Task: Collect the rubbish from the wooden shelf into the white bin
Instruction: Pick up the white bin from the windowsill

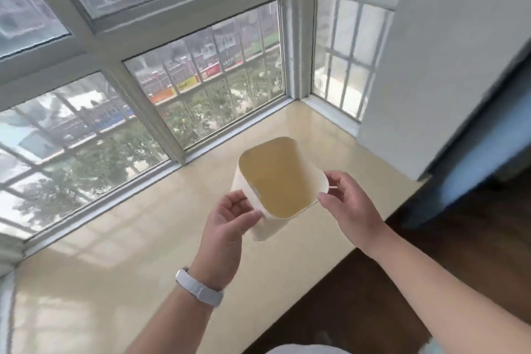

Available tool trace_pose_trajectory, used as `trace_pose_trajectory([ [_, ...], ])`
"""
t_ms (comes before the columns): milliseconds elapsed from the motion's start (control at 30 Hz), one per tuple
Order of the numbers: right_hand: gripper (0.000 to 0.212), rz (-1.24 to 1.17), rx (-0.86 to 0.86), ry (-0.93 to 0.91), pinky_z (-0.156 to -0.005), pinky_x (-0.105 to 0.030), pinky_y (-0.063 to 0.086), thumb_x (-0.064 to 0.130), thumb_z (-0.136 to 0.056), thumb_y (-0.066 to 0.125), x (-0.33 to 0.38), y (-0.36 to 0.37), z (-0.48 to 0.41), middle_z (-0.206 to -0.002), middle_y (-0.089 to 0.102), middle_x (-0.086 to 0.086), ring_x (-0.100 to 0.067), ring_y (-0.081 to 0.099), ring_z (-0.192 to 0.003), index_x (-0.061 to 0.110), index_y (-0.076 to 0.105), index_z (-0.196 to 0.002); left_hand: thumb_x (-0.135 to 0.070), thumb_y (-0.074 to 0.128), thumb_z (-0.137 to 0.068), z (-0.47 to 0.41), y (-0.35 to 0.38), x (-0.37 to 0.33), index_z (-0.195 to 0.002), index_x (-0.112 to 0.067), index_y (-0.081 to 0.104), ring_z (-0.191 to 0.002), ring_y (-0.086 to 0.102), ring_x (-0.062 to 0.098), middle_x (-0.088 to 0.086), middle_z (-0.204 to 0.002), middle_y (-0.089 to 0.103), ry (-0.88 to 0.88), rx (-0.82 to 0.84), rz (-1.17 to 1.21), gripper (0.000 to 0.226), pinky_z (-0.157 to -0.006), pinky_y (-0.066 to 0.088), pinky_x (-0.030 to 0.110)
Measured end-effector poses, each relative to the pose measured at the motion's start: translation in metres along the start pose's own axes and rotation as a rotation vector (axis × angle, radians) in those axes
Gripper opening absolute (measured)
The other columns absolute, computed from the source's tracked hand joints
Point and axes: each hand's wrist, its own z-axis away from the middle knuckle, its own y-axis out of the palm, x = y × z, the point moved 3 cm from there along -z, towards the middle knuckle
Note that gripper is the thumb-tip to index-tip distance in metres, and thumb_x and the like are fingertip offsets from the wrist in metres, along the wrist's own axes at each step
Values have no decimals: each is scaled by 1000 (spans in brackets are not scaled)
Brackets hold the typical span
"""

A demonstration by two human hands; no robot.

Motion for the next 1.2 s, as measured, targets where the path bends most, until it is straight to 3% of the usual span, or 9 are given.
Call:
trace_pose_trajectory([
  [67,38,-4,-58,-4,-87,-29,46,45,-77,60,0,-27,3,-112,67,21,-4,64,-104,37,58,-114,-12,80,-60,-12,26,5,-108,-3,63,-91,57,31,20,-97,61,-21,48,-6,52,-84,47,39],
  [200,36,6,-162,-20,-89,-32,48,46,-78,60,2,-66,12,-114,66,22,-4,64,-105,39,57,-114,-7,78,-63,-30,67,10,-108,-1,62,-93,55,32,22,-100,57,-54,168,-10,47,-83,47,38],
  [367,41,-20,-272,-8,-93,-35,48,44,-78,61,-1,-92,23,-117,66,16,-8,64,-108,33,57,-117,-9,79,-65,-49,97,16,-102,-8,68,-87,65,26,16,-94,68,-76,322,-12,39,-76,54,29],
  [500,44,7,-352,-4,-97,-40,49,43,-78,62,1,-103,30,-119,67,11,-11,64,-110,29,57,-119,-6,77,-65,-65,111,21,-104,-7,65,-87,64,26,13,-92,68,-87,409,-34,41,-77,54,30],
  [667,30,104,-479,9,-95,-38,49,42,-79,61,16,-115,42,-118,66,17,-7,64,-109,53,58,-107,-13,79,-64,-79,131,27,-116,-4,59,-94,59,29,16,-101,64,-112,534,-16,56,-84,51,35],
  [900,37,107,-646,-2,-91,-30,49,30,-79,63,20,-126,52,-114,67,21,-6,64,-108,32,55,-116,-12,83,-66,-96,160,37,-111,-11,56,-87,64,13,-6,-90,67,-131,730,-63,53,-77,53,24],
  [1067,37,50,-743,4,-89,-28,48,24,-81,61,15,-133,69,-116,66,14,-4,62,-110,26,54,-118,-17,88,-63,-97,180,46,-116,-7,51,-100,58,27,7,-106,59,-126,794,-168,65,-86,53,46],
  [1200,39,39,-796,16,-83,-24,47,27,-80,61,10,-146,82,-112,67,20,-2,63,-106,25,54,-118,-18,88,-64,-96,200,54,-122,-1,48,-105,56,35,25,-113,54,-163,809,-188,73,-97,43,67],
])
